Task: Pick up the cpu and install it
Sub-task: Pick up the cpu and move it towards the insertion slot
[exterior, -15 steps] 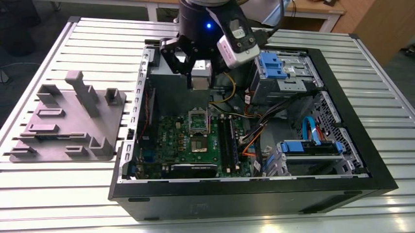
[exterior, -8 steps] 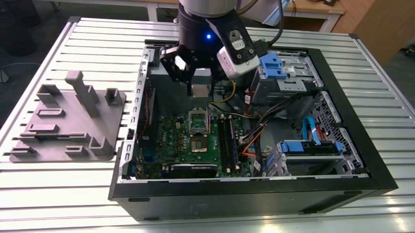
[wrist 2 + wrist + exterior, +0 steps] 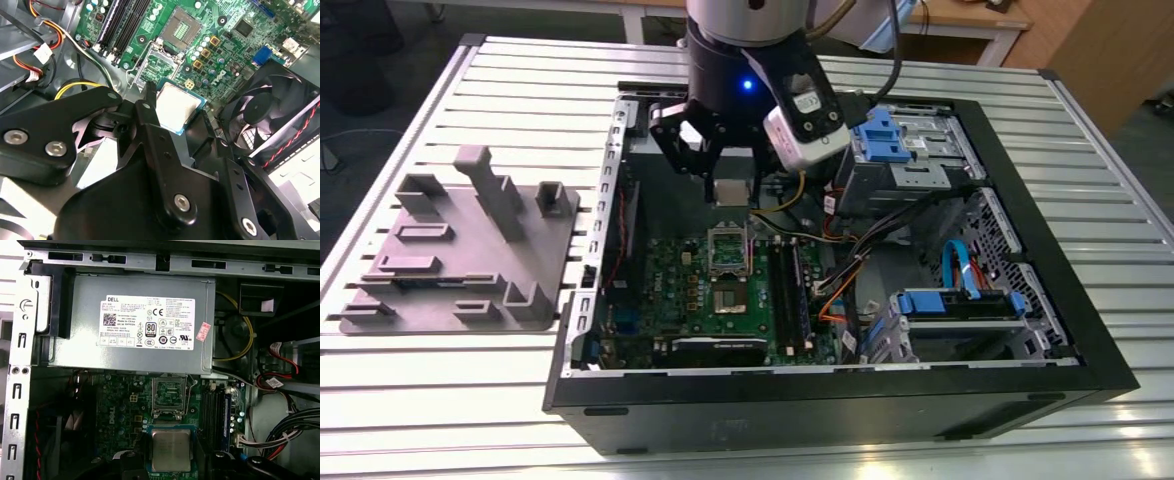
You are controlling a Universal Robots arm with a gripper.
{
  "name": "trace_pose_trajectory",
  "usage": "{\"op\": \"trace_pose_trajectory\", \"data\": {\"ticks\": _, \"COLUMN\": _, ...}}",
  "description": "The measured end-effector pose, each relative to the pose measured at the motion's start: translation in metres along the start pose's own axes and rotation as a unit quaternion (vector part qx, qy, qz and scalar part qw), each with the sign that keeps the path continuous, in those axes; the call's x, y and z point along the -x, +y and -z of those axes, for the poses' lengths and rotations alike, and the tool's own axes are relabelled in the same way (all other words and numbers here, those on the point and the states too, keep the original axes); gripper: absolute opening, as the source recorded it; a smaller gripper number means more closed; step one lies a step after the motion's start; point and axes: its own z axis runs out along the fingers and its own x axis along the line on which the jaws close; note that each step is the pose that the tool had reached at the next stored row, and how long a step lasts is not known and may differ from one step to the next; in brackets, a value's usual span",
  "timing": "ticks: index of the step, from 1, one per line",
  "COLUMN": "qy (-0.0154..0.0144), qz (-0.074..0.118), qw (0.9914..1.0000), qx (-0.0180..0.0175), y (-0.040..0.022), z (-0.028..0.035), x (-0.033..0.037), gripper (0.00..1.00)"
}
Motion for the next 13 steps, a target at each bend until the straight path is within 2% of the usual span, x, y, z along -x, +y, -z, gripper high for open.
{"op": "trace_pose_trajectory", "data": {"ticks": 4, "qy": -0.0001, "qz": 0.000, "qw": 1.00000, "qx": 0.0001, "y": 0.0000, "z": -0.0004, "x": 0.0000, "gripper": 0.47}}
{"op": "trace_pose_trajectory", "data": {"ticks": 13, "qy": -0.0001, "qz": 0.000, "qw": 1.00000, "qx": 0.0001, "y": -0.0005, "z": -0.0115, "x": -0.0001, "gripper": 0.47}}
